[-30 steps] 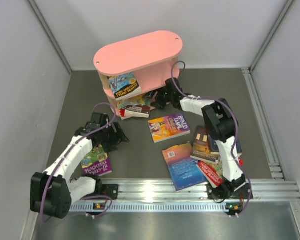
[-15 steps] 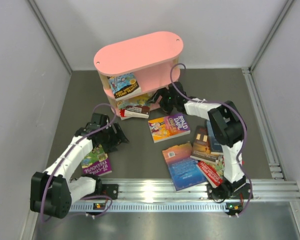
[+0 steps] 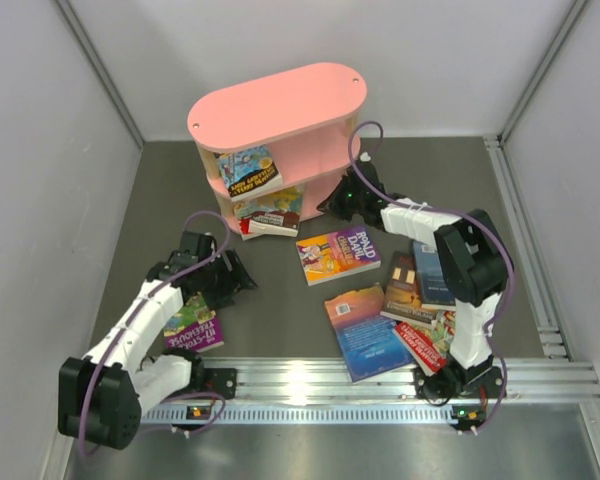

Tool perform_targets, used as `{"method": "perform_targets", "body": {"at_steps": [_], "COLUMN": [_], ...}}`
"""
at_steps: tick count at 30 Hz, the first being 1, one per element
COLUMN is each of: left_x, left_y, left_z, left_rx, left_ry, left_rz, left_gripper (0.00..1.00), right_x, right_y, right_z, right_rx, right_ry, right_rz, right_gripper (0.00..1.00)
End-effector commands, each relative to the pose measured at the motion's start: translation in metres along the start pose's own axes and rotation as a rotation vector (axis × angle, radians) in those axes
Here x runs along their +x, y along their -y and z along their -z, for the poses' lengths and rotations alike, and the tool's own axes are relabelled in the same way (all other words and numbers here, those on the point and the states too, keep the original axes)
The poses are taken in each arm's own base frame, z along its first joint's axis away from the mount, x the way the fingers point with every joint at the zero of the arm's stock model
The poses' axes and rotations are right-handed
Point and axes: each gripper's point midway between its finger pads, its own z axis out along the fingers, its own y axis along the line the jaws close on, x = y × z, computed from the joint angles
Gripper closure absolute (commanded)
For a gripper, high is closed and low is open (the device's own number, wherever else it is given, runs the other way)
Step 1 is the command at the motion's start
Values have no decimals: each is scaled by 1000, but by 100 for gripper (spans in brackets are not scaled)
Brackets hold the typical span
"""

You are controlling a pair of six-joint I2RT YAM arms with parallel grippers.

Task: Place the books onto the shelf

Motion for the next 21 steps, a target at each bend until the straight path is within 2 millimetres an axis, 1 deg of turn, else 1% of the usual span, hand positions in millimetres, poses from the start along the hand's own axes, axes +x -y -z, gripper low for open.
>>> {"method": "perform_targets", "body": {"at_steps": [1,3,5,6,7,8,9,10,14,17,18,21], "left_x": [6,9,9,9,8,3,5,3,-9,-9,-8,-5], "left_y": [0,1,3,6,8,14,15,18,29,30,30,28], "left_z": [5,8,11,16,19,25,29,33,54,59,61,65], "left_rx": [16,22,26,28,30,43,36,42,43,35,35,35], "left_ry": [-5,-9,-8,-12,-10,2,-7,-5,41,40,37,39], "left_rz": [-2,4,6,10,10,7,9,4,-21,-23,-19,-15], "left_gripper": [21,21,21,21,21,22,22,22,21,21,22,22], "right_x": [-27,-34,-36,-38,-37,-37,-37,-34,-26,-15,-15,-5], "right_y": [-33,-31,-30,-28,-29,-28,-29,-29,-31,-34,-33,-37], "right_z": [12,8,1,-1,-8,-12,-16,-24,-43,-56,-58,-69], "right_rx": [-49,-31,-22,-20,-26,-25,-31,-32,-42,-42,-40,-45], "right_ry": [136,182,203,221,226,230,233,229,218,201,202,182], "right_rz": [9,-13,-51,-66,-94,-108,-117,-135,-177,-189,-194,-203], "right_gripper": [100,100,100,100,100,100,100,100,100,100,100,100]}}
